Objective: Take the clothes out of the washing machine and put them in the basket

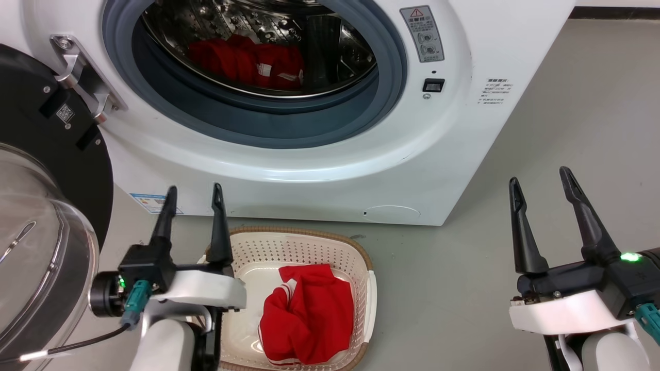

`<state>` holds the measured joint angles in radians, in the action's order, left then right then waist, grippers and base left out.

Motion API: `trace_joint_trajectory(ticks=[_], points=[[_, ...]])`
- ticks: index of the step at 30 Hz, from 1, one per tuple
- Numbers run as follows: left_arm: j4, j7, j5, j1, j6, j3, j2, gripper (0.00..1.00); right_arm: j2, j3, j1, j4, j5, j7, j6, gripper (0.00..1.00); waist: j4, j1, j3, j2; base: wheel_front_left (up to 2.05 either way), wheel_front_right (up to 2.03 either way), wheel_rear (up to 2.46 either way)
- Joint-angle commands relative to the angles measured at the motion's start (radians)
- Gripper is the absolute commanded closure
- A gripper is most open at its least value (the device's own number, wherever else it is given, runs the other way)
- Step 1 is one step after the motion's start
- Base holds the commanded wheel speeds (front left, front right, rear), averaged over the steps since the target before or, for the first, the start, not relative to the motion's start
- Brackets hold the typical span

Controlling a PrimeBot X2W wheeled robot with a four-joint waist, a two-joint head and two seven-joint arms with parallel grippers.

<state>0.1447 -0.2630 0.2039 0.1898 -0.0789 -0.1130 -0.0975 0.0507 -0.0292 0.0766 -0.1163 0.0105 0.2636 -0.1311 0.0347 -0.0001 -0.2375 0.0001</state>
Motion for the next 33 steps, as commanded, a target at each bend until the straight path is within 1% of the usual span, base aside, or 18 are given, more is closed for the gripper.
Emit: trace_joint_trajectory(ticks=[1, 5, 9, 11, 14, 16, 19, 24, 27, 28, 33], points=[[-0.017, -0.003, -0.017, -0.008, 0.007, 0.016, 0.007, 0.0, -0.001, -0.001, -0.009, -0.001, 0.002, 0.002, 0.001, 0.0, -0.003, 0.0001, 0.001, -0.0001, 0.0, 0.0, 0.0], [-0.017, -0.003, -0.041, 0.043, 0.03, 0.052, 0.017, 0.0, -0.001, -0.01, -0.001, -0.004, -0.003, 0.002, 0.001, 0.0, -0.014, 0.0001, -0.005, -0.0001, 0.0, 0.0, 0.0], [0.012, -0.003, -0.066, 0.129, 0.064, 0.073, 0.016, 0.0, -0.001, -0.017, 0.027, -0.012, -0.007, 0.002, 0.001, 0.0, -0.03, 0.0001, -0.038, -0.0001, 0.0, 0.0, 0.0], [0.037, -0.003, -0.072, 0.152, 0.071, 0.074, 0.011, 0.0, -0.001, -0.019, 0.035, -0.015, -0.008, 0.002, 0.001, 0.0, -0.036, 0.0001, -0.05, -0.0001, 0.0, 0.0, 0.0], [0.089, -0.003, -0.079, 0.265, 0.09, 0.086, -0.001, 0.0, -0.001, -0.025, 0.061, -0.023, -0.01, 0.002, 0.001, 0.0, -0.056, 0.0001, -0.095, -0.0001, 0.0, 0.0, 0.0], [0.147, -0.003, -0.076, 0.329, 0.104, 0.094, -0.009, 0.0, -0.001, -0.025, 0.081, -0.027, -0.016, 0.002, 0.001, 0.0, -0.071, 0.0001, -0.129, -0.0001, 0.0, 0.0, 0.0], [0.247, -0.003, -0.087, 0.445, 0.111, 0.104, -0.032, 0.0, -0.001, -0.033, 0.112, -0.034, -0.025, 0.002, 0.001, 0.0, -0.098, 0.0001, -0.185, -0.0001, 0.0, 0.0, 0.0], [0.414, 0.006, -0.123, 0.643, 0.123, 0.076, -0.079, 0.0, -0.002, -0.031, 0.165, -0.044, -0.046, 0.002, 0.001, 0.0, -0.139, 0.0001, -0.281, -0.0001, 0.0, 0.0, 0.0], [0.513, 0.03, -0.124, 0.781, 0.134, 0.079, -0.117, 0.0, -0.001, -0.034, 0.196, -0.05, -0.061, 0.002, 0.001, 0.0, -0.162, 0.0001, -0.339, -0.0001, 0.0, 0.0, 0.0], [0.549, 0.047, -0.133, 0.817, 0.136, 0.071, -0.122, 0.0, -0.001, -0.029, 0.205, -0.052, -0.065, 0.002, 0.001, 0.0, -0.167, 0.0001, -0.354, -0.0001, 0.0, 0.0, 0.0], [0.702, 0.152, -0.164, 1.022, 0.163, 0.041, -0.202, 0.0, -0.002, -0.026, 0.25, -0.062, -0.092, 0.002, 0.001, 0.0, -0.2, 0.0001, -0.437, -0.0001, 0.0, 0.0, 0.0]])
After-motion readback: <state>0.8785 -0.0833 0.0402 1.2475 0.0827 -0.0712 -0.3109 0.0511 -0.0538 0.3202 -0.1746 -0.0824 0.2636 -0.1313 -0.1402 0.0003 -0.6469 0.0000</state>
